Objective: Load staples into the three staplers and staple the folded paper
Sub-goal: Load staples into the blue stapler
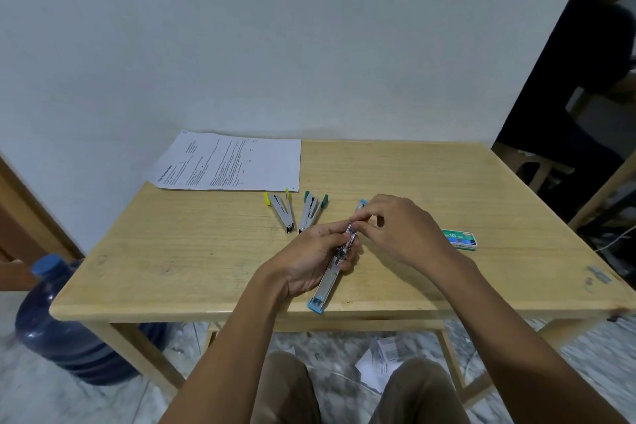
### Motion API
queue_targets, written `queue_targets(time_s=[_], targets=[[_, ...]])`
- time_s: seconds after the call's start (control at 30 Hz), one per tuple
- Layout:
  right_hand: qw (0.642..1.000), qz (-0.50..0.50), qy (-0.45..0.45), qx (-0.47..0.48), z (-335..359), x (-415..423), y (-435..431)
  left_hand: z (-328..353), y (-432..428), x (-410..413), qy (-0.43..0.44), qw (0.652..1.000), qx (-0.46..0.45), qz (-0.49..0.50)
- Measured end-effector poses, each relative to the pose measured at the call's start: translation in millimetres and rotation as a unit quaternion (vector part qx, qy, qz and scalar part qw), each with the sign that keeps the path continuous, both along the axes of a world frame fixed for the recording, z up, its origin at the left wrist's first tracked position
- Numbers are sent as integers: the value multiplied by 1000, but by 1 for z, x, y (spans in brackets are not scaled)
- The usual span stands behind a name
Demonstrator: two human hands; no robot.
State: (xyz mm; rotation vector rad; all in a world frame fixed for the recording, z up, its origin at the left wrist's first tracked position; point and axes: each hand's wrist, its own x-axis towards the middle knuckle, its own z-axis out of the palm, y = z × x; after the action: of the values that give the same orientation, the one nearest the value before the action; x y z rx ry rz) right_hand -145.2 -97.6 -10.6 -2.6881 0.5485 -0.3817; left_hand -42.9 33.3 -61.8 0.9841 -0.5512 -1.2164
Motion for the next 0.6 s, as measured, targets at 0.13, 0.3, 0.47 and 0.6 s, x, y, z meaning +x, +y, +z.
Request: queue_targets(time_s=[0.13, 0.3, 0.47, 0.6], targets=[[998, -19, -30, 48, -8, 0, 2, -1, 0, 0, 3, 1000, 2, -6], [990, -40, -67, 118, -13, -1, 5, 0, -1, 0, 6, 1000, 7, -5], [995, -33, -68, 63, -14, -9, 3, 1, -1, 0, 19, 1000, 1, -2], [998, 64, -21, -6, -16, -22, -5, 0, -2, 1, 29, 1000, -10, -8]])
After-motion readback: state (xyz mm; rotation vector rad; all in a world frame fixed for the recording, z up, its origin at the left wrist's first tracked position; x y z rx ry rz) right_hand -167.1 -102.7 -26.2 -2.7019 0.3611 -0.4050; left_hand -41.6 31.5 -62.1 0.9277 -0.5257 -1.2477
